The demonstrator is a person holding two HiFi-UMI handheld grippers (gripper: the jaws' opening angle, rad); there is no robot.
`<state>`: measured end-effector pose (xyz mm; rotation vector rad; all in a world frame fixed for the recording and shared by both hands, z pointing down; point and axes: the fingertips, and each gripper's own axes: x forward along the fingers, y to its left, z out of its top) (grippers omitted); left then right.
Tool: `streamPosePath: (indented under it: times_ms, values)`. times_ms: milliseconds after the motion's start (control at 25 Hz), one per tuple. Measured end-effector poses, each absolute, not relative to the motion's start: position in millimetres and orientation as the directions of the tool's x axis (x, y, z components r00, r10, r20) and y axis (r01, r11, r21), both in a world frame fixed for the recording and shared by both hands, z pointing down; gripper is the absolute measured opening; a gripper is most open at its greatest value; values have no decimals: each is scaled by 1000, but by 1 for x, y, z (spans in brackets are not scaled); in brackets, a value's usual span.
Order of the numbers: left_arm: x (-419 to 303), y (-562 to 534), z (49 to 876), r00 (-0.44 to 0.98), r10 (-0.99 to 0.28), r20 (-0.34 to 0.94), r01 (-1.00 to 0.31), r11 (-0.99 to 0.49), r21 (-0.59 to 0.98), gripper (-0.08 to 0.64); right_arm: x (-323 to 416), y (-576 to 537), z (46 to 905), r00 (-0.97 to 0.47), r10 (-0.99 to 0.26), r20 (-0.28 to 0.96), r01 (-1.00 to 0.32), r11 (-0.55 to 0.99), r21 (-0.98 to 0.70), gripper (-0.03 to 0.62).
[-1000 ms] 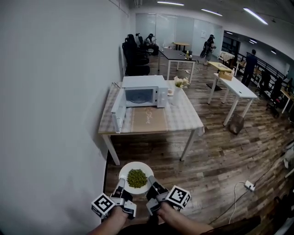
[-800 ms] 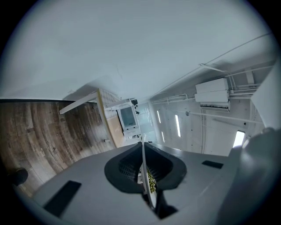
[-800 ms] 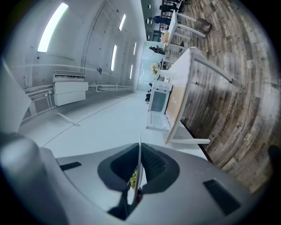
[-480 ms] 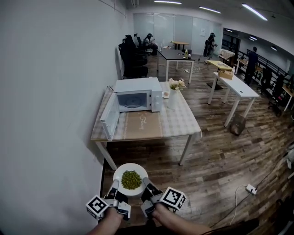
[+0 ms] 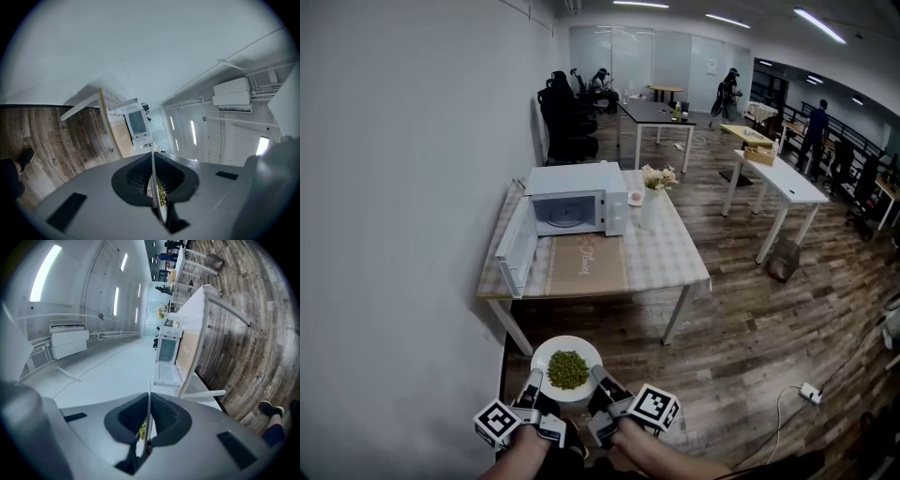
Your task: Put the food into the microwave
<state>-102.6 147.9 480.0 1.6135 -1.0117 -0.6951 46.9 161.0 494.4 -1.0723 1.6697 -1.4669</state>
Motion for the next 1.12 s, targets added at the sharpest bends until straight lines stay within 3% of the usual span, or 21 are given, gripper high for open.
streamPosePath:
  times_ms: [1120]
  values:
    - [-117, -46, 489, 513, -855, 71, -237, -62, 970, 18, 35, -26, 499, -398, -913, 85, -218, 5, -976, 20]
